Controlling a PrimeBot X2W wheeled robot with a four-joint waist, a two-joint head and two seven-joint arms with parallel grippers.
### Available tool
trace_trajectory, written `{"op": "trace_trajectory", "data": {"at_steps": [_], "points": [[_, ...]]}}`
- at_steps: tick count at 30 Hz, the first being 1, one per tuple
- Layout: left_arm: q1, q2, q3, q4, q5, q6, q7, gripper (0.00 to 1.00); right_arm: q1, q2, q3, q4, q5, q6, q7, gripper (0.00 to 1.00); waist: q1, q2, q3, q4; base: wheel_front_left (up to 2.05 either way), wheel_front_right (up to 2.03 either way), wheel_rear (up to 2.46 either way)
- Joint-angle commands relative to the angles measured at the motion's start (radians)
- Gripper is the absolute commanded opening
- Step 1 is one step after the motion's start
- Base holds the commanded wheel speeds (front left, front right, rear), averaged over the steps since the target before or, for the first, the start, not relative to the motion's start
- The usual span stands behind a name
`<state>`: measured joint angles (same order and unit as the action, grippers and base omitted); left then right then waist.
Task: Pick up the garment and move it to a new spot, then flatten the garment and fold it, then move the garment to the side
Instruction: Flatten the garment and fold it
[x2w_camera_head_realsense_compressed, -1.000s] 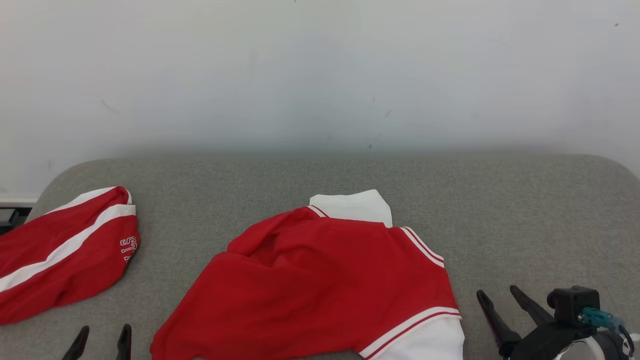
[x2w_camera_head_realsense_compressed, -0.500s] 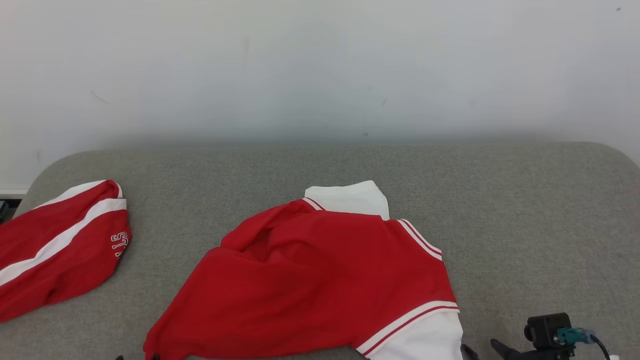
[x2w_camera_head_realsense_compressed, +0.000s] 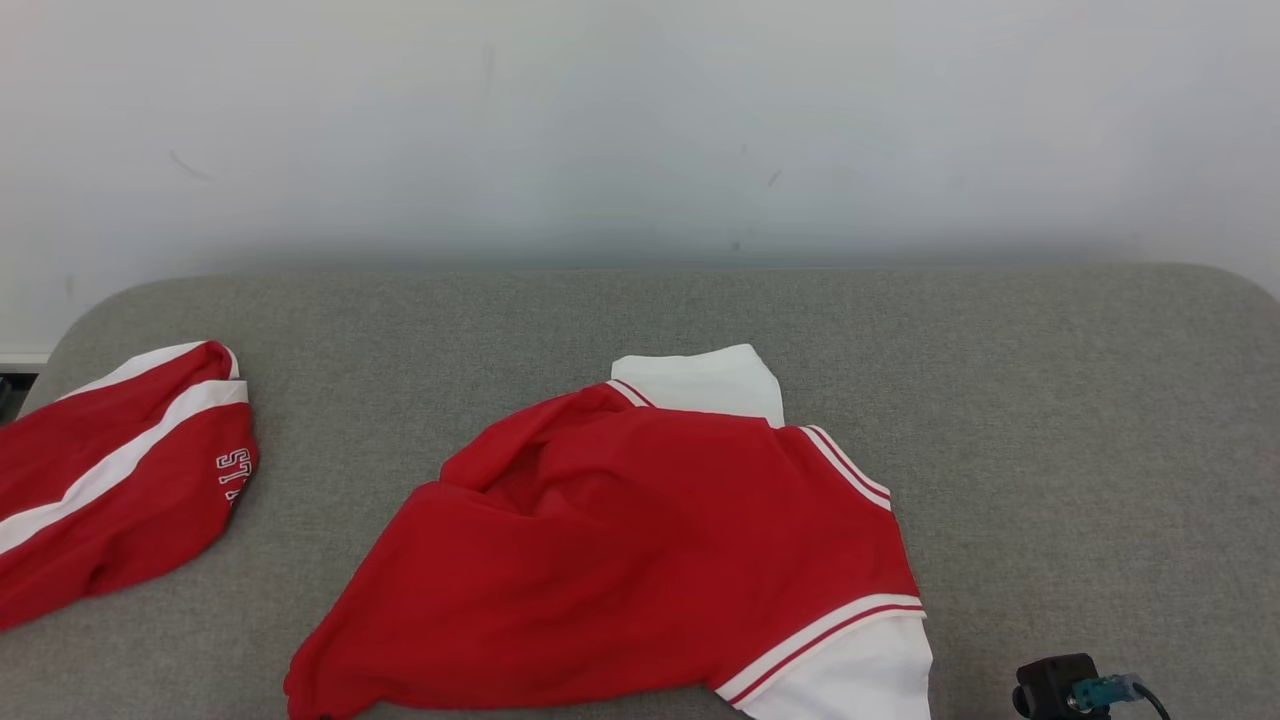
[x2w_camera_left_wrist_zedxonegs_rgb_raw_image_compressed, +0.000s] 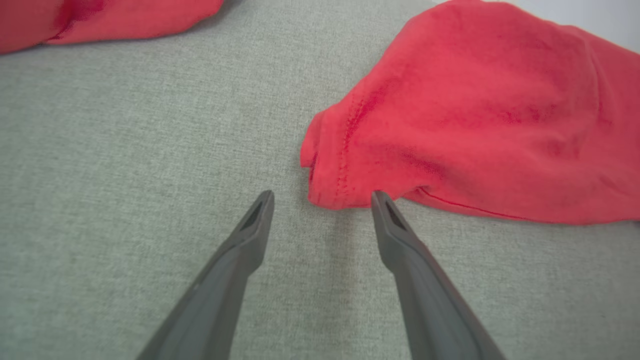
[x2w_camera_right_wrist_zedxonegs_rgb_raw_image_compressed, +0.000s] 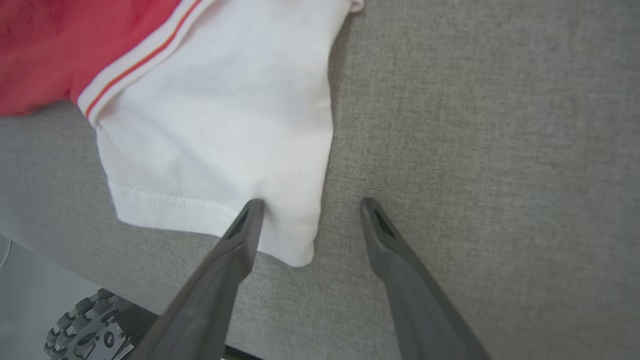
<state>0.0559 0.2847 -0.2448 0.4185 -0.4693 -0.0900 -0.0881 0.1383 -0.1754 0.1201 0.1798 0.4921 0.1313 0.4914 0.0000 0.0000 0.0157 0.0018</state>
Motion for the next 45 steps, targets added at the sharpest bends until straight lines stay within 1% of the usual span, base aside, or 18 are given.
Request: {"op": "trace_trajectory", "data": {"at_steps": [1,6,12,13,14,15,16,22,24,28,32,36,38,39,40,42,44,45], "points": [[-0.017,0.003,0.000,0.007,-0.010,-0.005,-0.006,1.00,-0.003,0.000,0.003,0.011,-0.001,-0.001,-0.001,1.00,0.0000,0.0000,0.001,0.001,0.00,0.00,0.00],[-0.063,0.000,-0.028,0.074,-0.015,-0.023,-0.030,1.00,-0.014,0.014,0.026,0.048,0.003,-0.001,-0.004,1.00,0.0000,0.0000,0.004,0.004,0.00,0.00,0.00],[-0.111,-0.008,-0.069,0.137,-0.022,-0.032,-0.055,1.00,-0.037,0.025,0.060,0.079,0.017,-0.001,-0.018,1.00,0.0000,0.0000,0.002,0.005,0.00,0.00,0.00],[-0.116,-0.007,-0.078,0.147,-0.023,-0.034,-0.058,1.00,-0.040,0.023,0.064,0.084,0.020,-0.001,-0.019,0.89,0.0000,0.0000,0.001,0.005,0.00,0.00,0.00],[-0.122,-0.006,-0.086,0.155,-0.026,-0.036,-0.061,0.82,-0.043,0.020,0.070,0.087,0.023,-0.001,-0.020,0.60,0.0000,0.0000,-0.001,0.006,0.00,0.00,0.00],[-0.126,-0.008,-0.093,0.162,-0.029,-0.038,-0.064,0.31,-0.046,0.019,0.077,0.089,0.025,0.000,-0.024,0.20,0.0000,0.0000,-0.002,0.006,0.00,0.00,0.00],[-0.131,-0.008,-0.099,0.171,-0.031,-0.039,-0.068,0.00,-0.047,0.017,0.082,0.092,0.027,0.000,-0.027,0.00,0.0000,0.0000,-0.004,0.007,0.00,0.00,0.00],[-0.152,-0.005,-0.132,0.213,-0.049,-0.042,-0.093,0.00,-0.062,0.000,0.100,0.093,0.050,-0.001,-0.053,0.00,0.0000,0.0000,-0.011,0.009,0.00,0.00,0.00],[-0.159,-0.004,-0.133,0.203,-0.061,-0.043,-0.110,0.00,-0.073,0.006,0.117,0.065,0.093,-0.001,-0.072,0.00,0.0000,0.0000,-0.012,0.011,0.00,0.00,0.00],[-0.177,0.012,-0.151,0.147,-0.062,-0.040,-0.136,0.00,-0.093,-0.020,0.138,-0.005,0.190,-0.001,-0.131,0.00,0.0000,0.0000,-0.009,0.010,0.00,0.00,0.00],[-0.197,0.044,-0.169,0.066,-0.045,-0.039,-0.141,0.00,-0.122,-0.040,0.142,-0.076,0.326,-0.001,-0.179,0.00,0.0000,0.0000,-0.005,0.007,0.00,0.00,0.00],[-0.235,0.086,-0.178,-0.019,-0.016,-0.036,-0.110,0.00,-0.172,-0.074,0.155,-0.116,0.397,-0.001,-0.217,0.00,0.0000,0.0000,0.007,0.000,0.00,0.00,0.00],[-0.260,0.106,-0.178,-0.066,-0.011,-0.036,-0.083,0.00,-0.217,-0.083,0.162,-0.123,0.415,-0.001,-0.241,0.00,0.0000,0.0000,0.018,-0.005,0.00,0.00,0.00],[-0.260,0.106,-0.178,-0.066,-0.011,-0.036,-0.083,0.00,-0.217,-0.083,0.162,-0.123,0.415,-0.001,-0.241,0.00,0.0000,0.0000,0.018,-0.005,0.00,0.00,0.00],[-0.291,0.136,-0.176,-0.104,-0.001,-0.036,-0.052,0.00,-0.271,-0.096,0.177,-0.123,0.421,-0.001,-0.261,0.00,0.0000,0.0000,0.030,-0.012,0.00,0.00,0.00],[-0.333,0.159,-0.176,-0.133,0.005,-0.037,-0.025,0.00,-0.328,-0.107,0.197,-0.103,0.416,-0.001,-0.276,0.00,0.0000,0.0000,0.044,-0.018,0.00,0.00,0.00],[-0.379,0.174,-0.175,-0.153,-0.012,-0.038,-0.003,0.00,-0.403,-0.105,0.207,-0.079,0.430,-0.001,-0.301,0.00,0.0000,0.0000,0.061,-0.025,0.00,0.00,0.00],[-0.404,0.195,-0.182,-0.156,-0.006,-0.039,0.015,0.00,-0.446,-0.113,0.219,-0.060,0.422,-0.001,-0.311,0.00,0.0000,0.0000,0.071,-0.030,0.00,0.00,0.00]]}}
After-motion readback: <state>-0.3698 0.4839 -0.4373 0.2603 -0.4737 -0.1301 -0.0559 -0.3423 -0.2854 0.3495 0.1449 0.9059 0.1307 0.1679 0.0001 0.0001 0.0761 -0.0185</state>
